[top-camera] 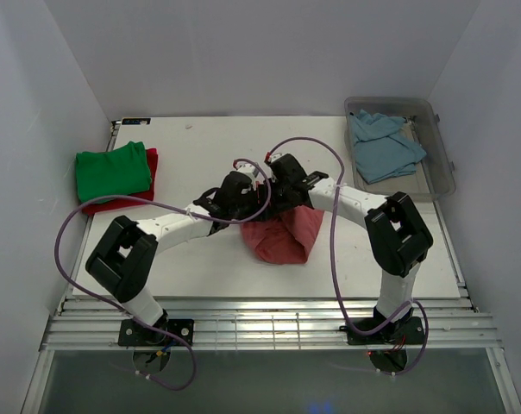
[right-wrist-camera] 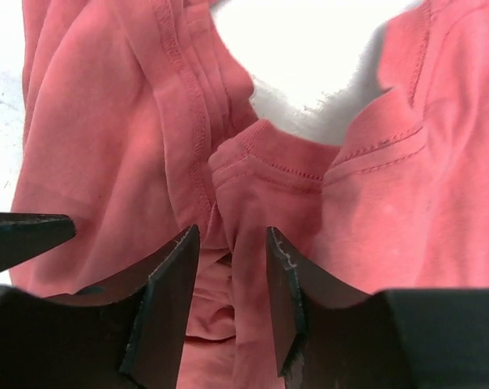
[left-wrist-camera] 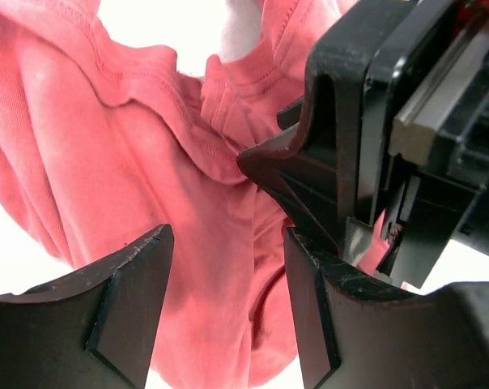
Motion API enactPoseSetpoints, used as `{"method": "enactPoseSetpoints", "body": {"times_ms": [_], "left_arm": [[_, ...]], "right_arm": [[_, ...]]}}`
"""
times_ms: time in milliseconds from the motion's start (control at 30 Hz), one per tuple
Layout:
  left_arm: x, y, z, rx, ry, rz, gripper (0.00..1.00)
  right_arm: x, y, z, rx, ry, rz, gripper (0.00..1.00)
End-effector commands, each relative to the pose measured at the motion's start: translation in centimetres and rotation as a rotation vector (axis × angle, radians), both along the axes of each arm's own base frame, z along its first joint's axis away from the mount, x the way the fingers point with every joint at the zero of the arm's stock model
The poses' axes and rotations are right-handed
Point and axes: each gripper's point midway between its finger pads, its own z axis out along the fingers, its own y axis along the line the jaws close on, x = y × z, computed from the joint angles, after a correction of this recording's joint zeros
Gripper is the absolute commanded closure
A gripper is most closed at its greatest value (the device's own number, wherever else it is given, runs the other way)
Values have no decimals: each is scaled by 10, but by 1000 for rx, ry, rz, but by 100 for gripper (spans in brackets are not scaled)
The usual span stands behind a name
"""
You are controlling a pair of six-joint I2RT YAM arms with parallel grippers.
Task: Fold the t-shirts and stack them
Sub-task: Flatten the tshirt out
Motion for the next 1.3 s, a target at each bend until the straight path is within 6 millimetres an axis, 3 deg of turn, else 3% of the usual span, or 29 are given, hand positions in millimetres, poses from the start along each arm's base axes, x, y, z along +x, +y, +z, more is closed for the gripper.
{"method": "enactPoseSetpoints", "body": {"times_ms": [0,100,367,433,467,500,533,633,700,733,767,800,867,900,933,1000,1067,1100,1233,1267], "left_arm": [[12,-16,17,-36,-64,-24,33],[18,-25,6,-45,-58,-38,33],[24,-30,-32,14,-28,-50,33],[26,-26,-35,30,-31,-32,46],[30,-20,-34,50,-46,1,53],[31,-16,-33,59,-49,17,60],[33,-10,-26,72,-67,47,77],[36,12,-8,113,-121,126,100],[35,26,7,133,-150,172,100],[34,37,14,156,-167,204,100],[33,42,39,134,-215,221,100],[33,48,50,130,-238,240,100],[30,60,67,147,-273,265,100],[27,67,87,131,-303,286,100],[21,78,88,167,-288,303,100],[15,101,120,157,-330,390,100],[0,119,128,181,-326,413,100],[-9,131,144,144,-343,452,100],[-47,173,134,224,-275,513,100],[-54,181,130,245,-257,525,100]], "right_arm": [[20,12,16,14,-72,3,56],[20,11,0,-15,-44,1,64],[17,9,-15,-29,-14,-6,65],[18,8,-15,-34,-16,-14,75],[18,7,-14,-37,-19,-19,88],[18,5,-12,-40,-24,-25,92],[20,4,-5,-40,-40,-32,92],[24,-6,21,-57,-91,-59,92],[22,-17,37,-85,-118,-81,92],[24,-24,58,-80,-162,-102,92],[23,-28,69,-79,-181,-109,92],[20,-34,90,-69,-217,-113,92],[19,-49,112,-82,-259,-148,92],[12,-59,130,-79,-278,-164,92],[11,-71,141,-100,-300,-198,92],[3,-89,174,-93,-350,-239,92],[-9,-111,186,-141,-357,-280,92],[-17,-122,197,-142,-373,-303,92],[-54,-168,190,-241,-310,-421,92],[-70,-181,179,-276,-248,-462,92]]}}
